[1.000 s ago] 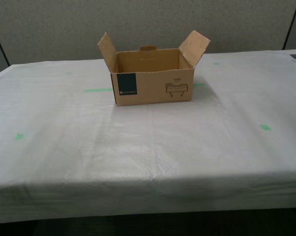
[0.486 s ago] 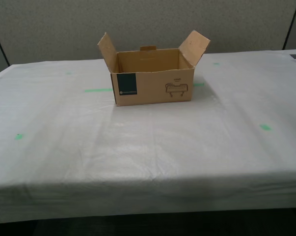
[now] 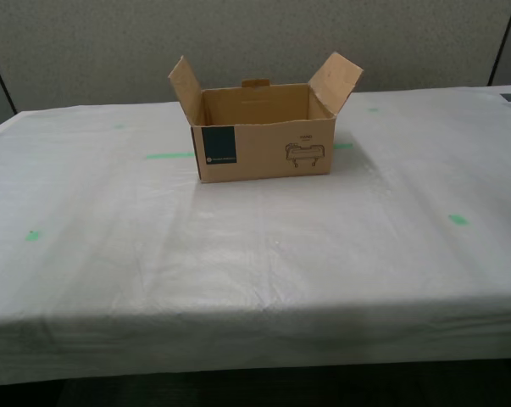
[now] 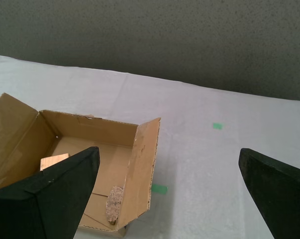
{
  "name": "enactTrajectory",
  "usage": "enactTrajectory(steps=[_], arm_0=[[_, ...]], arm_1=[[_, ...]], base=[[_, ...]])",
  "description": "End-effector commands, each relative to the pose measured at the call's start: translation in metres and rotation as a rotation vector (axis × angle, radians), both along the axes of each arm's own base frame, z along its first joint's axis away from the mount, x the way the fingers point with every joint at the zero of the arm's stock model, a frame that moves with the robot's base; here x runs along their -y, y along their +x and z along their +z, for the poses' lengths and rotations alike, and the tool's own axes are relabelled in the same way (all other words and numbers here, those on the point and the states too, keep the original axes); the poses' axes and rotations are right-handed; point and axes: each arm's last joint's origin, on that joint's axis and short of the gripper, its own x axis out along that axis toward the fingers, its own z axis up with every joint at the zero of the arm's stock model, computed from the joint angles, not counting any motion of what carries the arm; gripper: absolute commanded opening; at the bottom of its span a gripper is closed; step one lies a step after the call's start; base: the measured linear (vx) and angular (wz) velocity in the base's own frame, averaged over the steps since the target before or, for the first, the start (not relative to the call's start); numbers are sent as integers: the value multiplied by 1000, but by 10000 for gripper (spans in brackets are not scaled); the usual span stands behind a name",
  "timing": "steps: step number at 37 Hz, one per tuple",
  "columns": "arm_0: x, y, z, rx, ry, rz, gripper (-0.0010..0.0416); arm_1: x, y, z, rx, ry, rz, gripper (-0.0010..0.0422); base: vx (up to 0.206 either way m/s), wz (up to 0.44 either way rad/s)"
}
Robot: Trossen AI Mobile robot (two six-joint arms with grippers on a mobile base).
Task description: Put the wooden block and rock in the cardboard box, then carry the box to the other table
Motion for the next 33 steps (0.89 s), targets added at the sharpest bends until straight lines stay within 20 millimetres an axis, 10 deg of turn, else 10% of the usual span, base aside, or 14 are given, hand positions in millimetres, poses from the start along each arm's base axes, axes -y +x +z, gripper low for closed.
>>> enactTrajectory(steps=[1, 33], arm_0=[[0, 0, 1, 4, -1, -6, 389], [0, 0, 1, 4, -1, -6, 390]], arm_1=[[0, 0, 1, 5, 3, 1, 350], [0, 0, 1, 5, 3, 1, 350]], base=[[0, 0], [0, 0]])
